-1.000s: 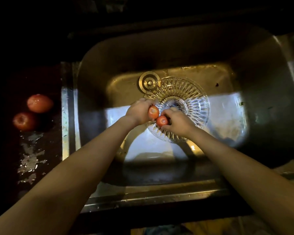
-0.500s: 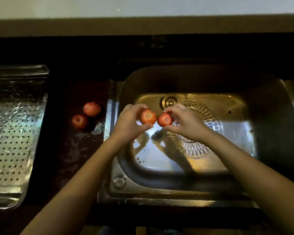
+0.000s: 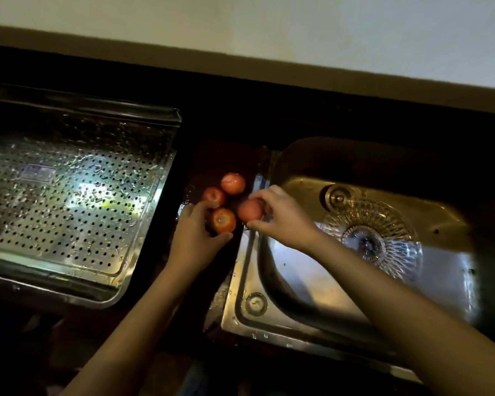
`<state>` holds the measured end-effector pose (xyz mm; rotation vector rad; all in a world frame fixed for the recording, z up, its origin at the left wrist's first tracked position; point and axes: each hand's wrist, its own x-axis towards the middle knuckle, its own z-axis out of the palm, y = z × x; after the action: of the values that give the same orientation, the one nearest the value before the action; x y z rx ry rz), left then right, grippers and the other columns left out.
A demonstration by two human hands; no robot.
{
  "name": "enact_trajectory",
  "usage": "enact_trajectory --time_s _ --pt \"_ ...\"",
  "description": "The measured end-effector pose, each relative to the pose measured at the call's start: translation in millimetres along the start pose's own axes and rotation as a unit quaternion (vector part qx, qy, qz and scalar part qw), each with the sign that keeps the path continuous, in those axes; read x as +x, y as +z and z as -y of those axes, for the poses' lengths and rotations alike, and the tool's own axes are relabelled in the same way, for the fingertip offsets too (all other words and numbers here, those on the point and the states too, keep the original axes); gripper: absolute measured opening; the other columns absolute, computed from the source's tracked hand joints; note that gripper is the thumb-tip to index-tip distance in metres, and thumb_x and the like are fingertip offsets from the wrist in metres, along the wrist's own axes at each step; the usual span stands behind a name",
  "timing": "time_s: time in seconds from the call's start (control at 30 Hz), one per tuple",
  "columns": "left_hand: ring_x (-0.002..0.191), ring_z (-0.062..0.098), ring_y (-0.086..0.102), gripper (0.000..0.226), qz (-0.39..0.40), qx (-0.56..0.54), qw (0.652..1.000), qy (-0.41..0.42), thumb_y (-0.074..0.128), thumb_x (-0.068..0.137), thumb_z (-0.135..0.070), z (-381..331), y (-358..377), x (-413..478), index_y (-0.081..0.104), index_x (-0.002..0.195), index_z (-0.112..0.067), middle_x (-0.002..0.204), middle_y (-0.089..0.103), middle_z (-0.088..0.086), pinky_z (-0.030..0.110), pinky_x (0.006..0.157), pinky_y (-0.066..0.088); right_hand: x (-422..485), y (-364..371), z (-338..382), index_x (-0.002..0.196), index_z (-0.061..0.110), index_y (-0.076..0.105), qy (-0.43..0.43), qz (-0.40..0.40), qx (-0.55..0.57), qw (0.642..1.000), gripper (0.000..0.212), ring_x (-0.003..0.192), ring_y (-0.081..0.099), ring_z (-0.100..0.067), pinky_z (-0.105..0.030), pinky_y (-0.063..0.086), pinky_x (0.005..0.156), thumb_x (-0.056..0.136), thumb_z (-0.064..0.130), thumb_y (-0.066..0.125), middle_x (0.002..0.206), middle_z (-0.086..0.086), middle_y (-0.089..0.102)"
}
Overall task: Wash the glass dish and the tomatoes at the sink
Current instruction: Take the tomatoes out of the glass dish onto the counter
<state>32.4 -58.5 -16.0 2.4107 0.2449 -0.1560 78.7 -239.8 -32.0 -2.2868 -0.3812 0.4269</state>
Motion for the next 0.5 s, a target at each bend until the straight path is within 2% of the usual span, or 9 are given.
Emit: enact_trajectory --time_s 0.1,0.17,0.23,0.33,0.5 --pt "0.093 0.024 0.057 0.061 0.000 -0.011 1.000 -0.019 0.081 0.066 -0.016 7 -2 -1 0.054 0.120 -0.015 0.115 0.048 0.009 0.029 0.081 0.046 6 13 8 0.124 0.020 0.052 0.020 -0.016 -0.001 1.000 0.052 0.096 0.046 -0.010 -0.021 0.035 0.078 0.077 0.029 0.072 0.117 -0.001 0.048" --pt "0.098 0.026 0.057 0.060 -0.002 -0.018 1.000 -0.018 0.081 0.065 -0.016 8 -2 -1 0.054 0.119 -0.014 0.114 0.047 0.009 0.034 0.087 0.048 9 18 12 0.125 0.019 0.052 0.032 -0.033 -0.003 0.999 0.052 0.101 0.050 -0.015 -0.022 0.037 0.080 0.078 0.029 0.071 0.118 -0.002 0.049" --pt "0.097 0.025 0.057 0.061 0.001 -0.025 0.999 -0.020 0.082 0.065 -0.016 9 -2 0 0.053 0.119 -0.014 0.113 0.046 0.007 0.035 0.087 0.049 10 21 15 0.125 0.019 0.052 0.037 -0.045 -0.006 0.998 0.052 0.105 0.051 -0.019 -0.024 0.040 0.082 0.078 0.029 0.071 0.119 -0.003 0.049" --pt "0.096 0.028 0.058 0.061 0.010 -0.032 0.999 -0.030 0.081 0.066 -0.017 9 -1 2 0.051 0.118 -0.014 0.115 0.046 0.010 0.039 0.087 0.050 11 25 19 0.127 0.019 0.050 0.046 -0.051 -0.013 0.998 0.053 0.111 0.051 -0.022 -0.034 0.047 0.090 0.079 0.029 0.070 0.120 -0.004 0.049" --pt "0.103 0.025 0.054 0.061 0.009 -0.022 0.999 -0.034 0.080 0.068 -0.021 13 1 3 0.047 0.119 -0.013 0.118 0.046 0.010 0.031 0.085 0.045 11 31 23 0.129 0.017 0.049 0.059 -0.052 -0.009 0.997 0.053 0.115 0.049 -0.023 -0.041 0.046 0.095 0.081 0.027 0.069 0.123 -0.005 0.048"
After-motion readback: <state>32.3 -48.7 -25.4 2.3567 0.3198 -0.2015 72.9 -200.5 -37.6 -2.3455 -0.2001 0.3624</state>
